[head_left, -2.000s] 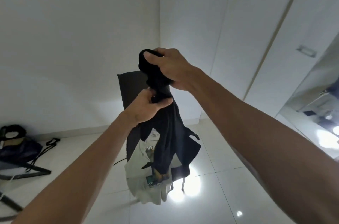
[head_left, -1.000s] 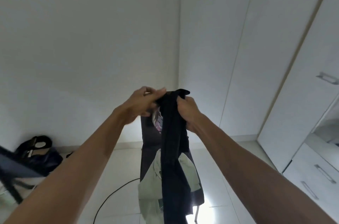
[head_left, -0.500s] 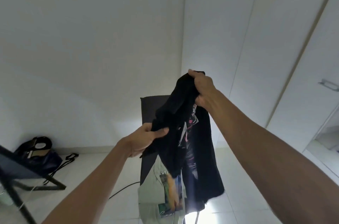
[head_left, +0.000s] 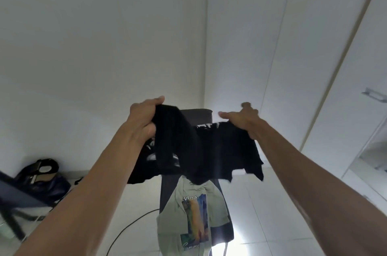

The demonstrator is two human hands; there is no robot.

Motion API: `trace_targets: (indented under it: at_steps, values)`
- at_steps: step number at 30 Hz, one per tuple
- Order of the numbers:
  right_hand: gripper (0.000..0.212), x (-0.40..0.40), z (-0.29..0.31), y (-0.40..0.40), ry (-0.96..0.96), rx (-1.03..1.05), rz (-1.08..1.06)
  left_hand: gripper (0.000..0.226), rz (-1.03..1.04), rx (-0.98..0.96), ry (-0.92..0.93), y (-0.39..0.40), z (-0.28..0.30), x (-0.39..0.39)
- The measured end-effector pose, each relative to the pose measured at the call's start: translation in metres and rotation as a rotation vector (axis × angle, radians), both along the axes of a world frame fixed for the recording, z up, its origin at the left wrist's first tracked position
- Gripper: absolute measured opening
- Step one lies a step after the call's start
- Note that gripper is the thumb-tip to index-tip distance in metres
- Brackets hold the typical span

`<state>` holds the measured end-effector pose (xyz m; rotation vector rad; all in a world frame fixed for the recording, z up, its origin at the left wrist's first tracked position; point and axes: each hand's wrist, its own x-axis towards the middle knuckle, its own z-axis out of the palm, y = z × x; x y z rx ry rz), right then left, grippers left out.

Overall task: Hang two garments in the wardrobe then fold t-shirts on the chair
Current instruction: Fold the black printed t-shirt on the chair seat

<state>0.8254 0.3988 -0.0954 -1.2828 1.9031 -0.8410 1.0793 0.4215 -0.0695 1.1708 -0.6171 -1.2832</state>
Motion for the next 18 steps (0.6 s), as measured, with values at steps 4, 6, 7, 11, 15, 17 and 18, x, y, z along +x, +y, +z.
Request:
trace_targets:
  at_steps: [4,6,7,11,15,17,18]
  values:
    - [0.084,0.036,-0.001,0.022,-0.283,0.018,0.587,0.088,0.034,-0.076,0.092,-0.008,0.024,-0.029]
    - [0.095,0.062,-0.015,0.021,-0.363,-0.032,0.74,0.081,0.048,-0.097,0.1,-0.012,0.027,-0.037]
    - [0.103,0.075,-0.024,0.019,-0.283,-0.104,0.745,0.072,0.059,-0.102,0.091,-0.014,0.027,-0.04]
    - [0.082,0.101,-0.063,0.021,-0.051,-0.253,0.411,0.041,0.135,-0.156,0.054,-0.018,0.028,-0.043]
    - [0.021,0.093,-0.08,0.017,-0.045,-0.233,0.171,0.026,0.196,-0.213,0.054,-0.02,0.037,-0.021]
    - [0.01,0.087,-0.071,0.012,-0.143,-0.269,0.189,0.024,0.203,-0.254,0.019,-0.019,0.038,0.0]
    - [0.009,0.086,-0.063,0.009,-0.179,-0.301,0.202,0.03,0.179,-0.267,-0.04,-0.015,0.037,0.009]
